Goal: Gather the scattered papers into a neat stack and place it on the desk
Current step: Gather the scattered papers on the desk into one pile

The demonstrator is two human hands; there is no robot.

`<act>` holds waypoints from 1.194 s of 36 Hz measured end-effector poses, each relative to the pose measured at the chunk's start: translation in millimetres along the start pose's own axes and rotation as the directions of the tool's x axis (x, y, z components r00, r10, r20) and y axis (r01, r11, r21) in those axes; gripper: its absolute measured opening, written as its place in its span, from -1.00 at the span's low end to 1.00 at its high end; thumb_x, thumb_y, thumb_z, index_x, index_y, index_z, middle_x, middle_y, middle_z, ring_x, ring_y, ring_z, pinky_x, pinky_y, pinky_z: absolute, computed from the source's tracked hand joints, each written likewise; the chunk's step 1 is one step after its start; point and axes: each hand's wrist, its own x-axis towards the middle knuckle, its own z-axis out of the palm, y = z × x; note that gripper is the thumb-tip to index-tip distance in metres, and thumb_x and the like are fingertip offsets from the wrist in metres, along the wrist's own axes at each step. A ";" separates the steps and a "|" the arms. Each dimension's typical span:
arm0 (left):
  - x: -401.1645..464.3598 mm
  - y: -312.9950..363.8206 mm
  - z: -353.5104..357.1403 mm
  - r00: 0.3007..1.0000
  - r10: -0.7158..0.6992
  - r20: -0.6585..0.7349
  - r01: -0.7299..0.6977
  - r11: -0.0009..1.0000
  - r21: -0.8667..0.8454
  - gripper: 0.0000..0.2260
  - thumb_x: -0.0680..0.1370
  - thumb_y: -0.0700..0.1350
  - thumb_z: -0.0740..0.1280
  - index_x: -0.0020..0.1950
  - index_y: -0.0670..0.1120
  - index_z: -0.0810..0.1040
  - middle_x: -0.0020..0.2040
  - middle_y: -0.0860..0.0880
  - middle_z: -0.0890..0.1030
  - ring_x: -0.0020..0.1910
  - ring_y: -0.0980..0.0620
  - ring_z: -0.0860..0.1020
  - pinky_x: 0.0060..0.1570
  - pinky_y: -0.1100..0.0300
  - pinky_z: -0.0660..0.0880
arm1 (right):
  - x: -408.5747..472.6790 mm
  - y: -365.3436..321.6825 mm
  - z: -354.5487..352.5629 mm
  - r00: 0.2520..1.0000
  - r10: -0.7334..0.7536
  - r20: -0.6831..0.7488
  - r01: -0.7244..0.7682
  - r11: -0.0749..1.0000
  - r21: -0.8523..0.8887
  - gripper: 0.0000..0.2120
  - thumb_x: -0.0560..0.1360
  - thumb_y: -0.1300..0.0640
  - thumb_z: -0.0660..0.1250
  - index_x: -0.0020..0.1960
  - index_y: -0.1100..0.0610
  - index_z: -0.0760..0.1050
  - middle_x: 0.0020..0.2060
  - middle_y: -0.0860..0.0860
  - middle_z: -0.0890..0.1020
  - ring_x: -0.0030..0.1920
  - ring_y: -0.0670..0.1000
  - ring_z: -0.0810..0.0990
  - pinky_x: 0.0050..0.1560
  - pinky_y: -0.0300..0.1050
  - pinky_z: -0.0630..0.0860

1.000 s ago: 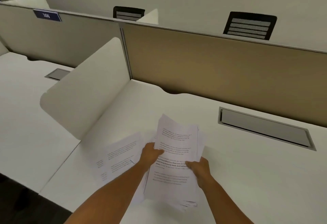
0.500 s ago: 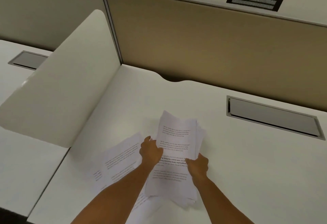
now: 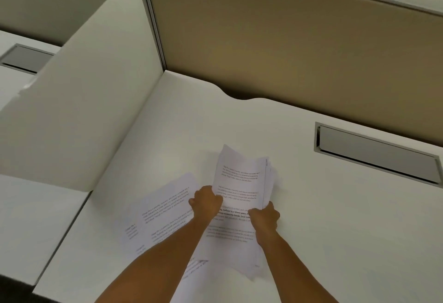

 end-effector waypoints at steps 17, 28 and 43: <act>-62.3 10.4 -44.0 0.907 0.408 0.100 -0.298 0.793 -0.531 -0.74 0.52 -0.17 0.47 0.21 -0.12 0.67 0.08 -0.04 0.73 -0.04 0.04 0.73 -0.12 0.23 0.67 | -0.1 15.1 -50.1 0.979 -0.063 0.194 -0.031 0.894 0.447 -0.32 0.40 0.31 0.54 0.44 0.27 0.33 0.24 0.24 0.60 0.22 0.25 0.60 0.33 0.28 0.48; -131.7 3.0 -52.3 0.935 0.331 -0.130 -0.340 0.724 -0.600 -0.59 0.44 -0.12 0.53 0.09 0.07 0.35 0.07 -0.02 0.67 -0.08 -0.02 0.73 -0.12 0.04 0.71 | -42.3 24.5 -105.9 0.877 -0.398 0.271 0.248 0.855 0.455 -0.65 0.43 0.26 0.54 0.19 0.12 0.58 -0.06 0.04 0.77 -0.13 0.03 0.77 -0.20 -0.11 0.69; -214.0 -70.4 -35.7 0.943 0.060 -0.326 -0.273 0.696 -0.663 -0.73 0.42 -0.18 0.56 0.03 -0.07 0.55 0.03 -0.05 0.69 -0.01 -0.07 0.69 -0.01 -0.01 0.67 | -98.9 27.9 -135.9 0.570 -0.596 0.565 0.589 0.776 0.225 -0.63 0.37 0.09 0.59 0.15 0.09 0.62 -0.08 -0.01 0.78 -0.12 0.05 0.77 -0.23 -0.11 0.68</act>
